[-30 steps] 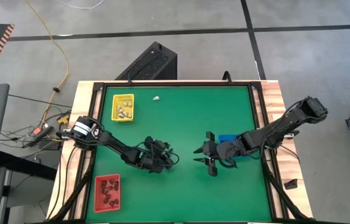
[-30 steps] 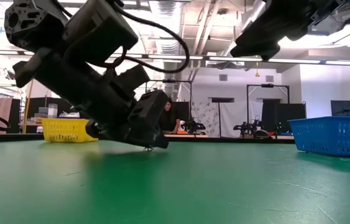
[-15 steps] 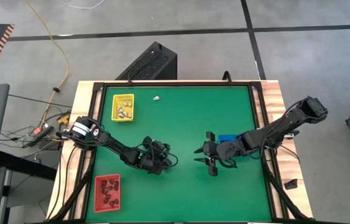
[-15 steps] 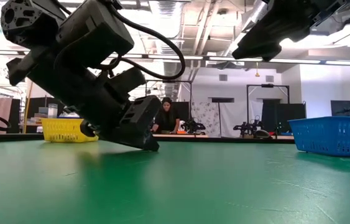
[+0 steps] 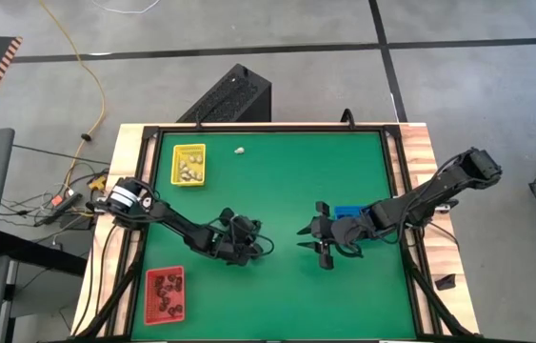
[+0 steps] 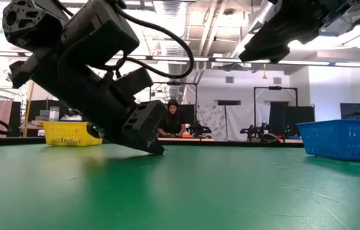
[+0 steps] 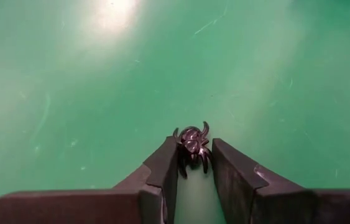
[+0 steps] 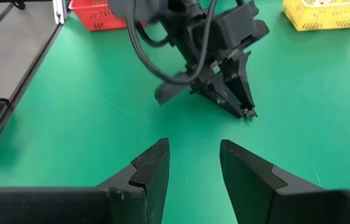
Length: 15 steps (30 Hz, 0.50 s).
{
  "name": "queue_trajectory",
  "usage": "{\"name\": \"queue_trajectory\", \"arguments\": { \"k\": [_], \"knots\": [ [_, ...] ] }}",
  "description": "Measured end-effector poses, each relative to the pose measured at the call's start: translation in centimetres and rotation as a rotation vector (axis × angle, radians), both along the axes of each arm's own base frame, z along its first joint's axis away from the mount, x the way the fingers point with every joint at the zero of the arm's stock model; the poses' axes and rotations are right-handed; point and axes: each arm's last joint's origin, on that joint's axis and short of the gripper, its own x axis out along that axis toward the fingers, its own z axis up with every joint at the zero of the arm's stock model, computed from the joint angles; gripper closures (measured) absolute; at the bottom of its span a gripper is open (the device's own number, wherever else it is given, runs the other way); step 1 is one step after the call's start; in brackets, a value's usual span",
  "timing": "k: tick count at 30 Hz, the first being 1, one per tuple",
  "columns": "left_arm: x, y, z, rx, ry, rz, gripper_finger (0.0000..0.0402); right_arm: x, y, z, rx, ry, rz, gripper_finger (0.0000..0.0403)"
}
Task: Sort Halloween decoration
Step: Put the black spider toy into the blue bin
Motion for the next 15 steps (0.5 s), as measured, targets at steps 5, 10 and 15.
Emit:
{"name": "queue_trajectory", "arguments": {
  "k": [5,10,15],
  "knots": [
    [0.2,-0.7,2.5,-0.016,-0.073,-0.083,0.0322,-0.2,-0.1,-0.3,-0.016,0.039,-0.001,0.0230],
    [1.8,-1.7,5.3,-0.067,-0.244,-0.319,0.0324,-0.8,-0.3,0.7,-0.002,0.002,0.000,0.0230],
    [2.8,-1.1,6.3,-0.096,-0.348,-0.449,0.0333,-2.3,-0.5,2.9,0.032,-0.080,0.016,0.0230]
  ]
}}
